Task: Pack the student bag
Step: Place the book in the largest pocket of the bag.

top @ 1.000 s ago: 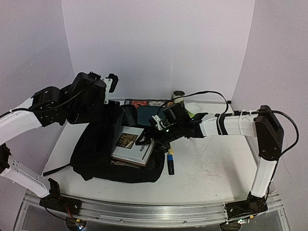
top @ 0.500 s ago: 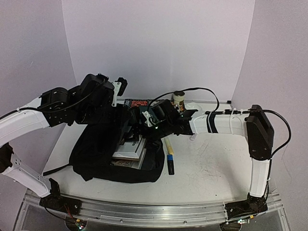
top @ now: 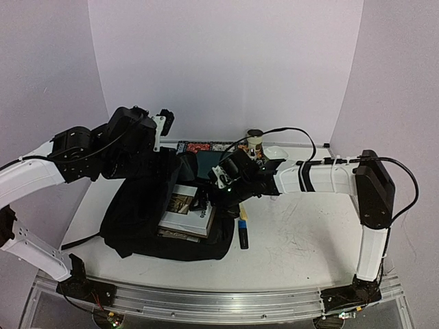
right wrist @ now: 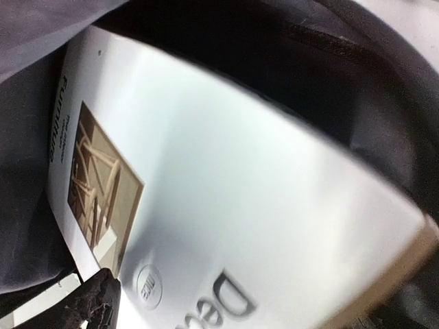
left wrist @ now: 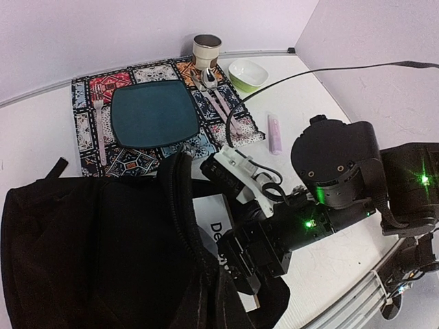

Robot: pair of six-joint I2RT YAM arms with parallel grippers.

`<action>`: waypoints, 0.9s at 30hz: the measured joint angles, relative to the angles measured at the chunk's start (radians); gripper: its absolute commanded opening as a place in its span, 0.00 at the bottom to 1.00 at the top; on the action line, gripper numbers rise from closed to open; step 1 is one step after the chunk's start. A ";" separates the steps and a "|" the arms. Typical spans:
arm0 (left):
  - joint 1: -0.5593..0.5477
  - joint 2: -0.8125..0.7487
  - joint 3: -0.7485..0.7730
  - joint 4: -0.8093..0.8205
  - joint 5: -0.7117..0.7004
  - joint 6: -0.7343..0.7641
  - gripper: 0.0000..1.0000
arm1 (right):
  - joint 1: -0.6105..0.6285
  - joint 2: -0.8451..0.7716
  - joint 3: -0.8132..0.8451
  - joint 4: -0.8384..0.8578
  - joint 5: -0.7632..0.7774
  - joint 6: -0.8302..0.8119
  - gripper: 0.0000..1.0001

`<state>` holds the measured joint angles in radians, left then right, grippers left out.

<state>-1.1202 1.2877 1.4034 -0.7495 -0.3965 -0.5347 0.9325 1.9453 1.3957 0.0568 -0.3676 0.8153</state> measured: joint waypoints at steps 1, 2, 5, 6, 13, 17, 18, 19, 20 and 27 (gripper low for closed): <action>0.000 0.000 -0.001 0.000 0.000 0.001 0.00 | 0.000 -0.005 -0.001 -0.006 0.007 -0.004 0.98; 0.000 0.000 -0.002 0.000 0.000 0.002 0.00 | 0.000 -0.011 -0.002 -0.013 0.014 -0.007 0.98; 0.000 0.001 -0.002 0.000 0.000 0.004 0.00 | 0.000 -0.031 -0.002 -0.039 0.035 -0.016 0.98; 0.000 0.002 -0.002 0.000 0.000 0.006 0.00 | 0.000 -0.037 -0.002 -0.045 0.042 -0.018 0.98; 0.000 0.021 -0.002 0.013 0.002 0.013 0.00 | 0.003 -0.063 -0.002 -0.056 0.045 -0.037 0.98; 0.000 0.032 -0.002 0.021 0.011 0.018 0.00 | 0.011 -0.062 0.003 -0.053 0.039 -0.041 0.98; 0.000 0.033 -0.002 0.022 0.014 0.020 0.00 | 0.012 -0.062 0.005 -0.052 0.041 -0.044 0.98; 0.000 0.034 -0.002 0.023 0.018 0.022 0.00 | 0.012 -0.062 0.006 -0.050 0.047 -0.047 0.98; 0.000 0.035 -0.002 0.024 0.025 0.024 0.00 | 0.012 -0.063 0.006 -0.049 0.056 -0.052 0.98; 0.000 0.051 -0.002 0.034 0.090 0.047 0.06 | -0.006 -0.134 -0.046 -0.066 0.148 -0.097 0.98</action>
<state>-1.1202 1.3386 1.4017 -0.7153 -0.3063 -0.4880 0.9269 1.8109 1.3500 -0.0096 -0.2200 0.7181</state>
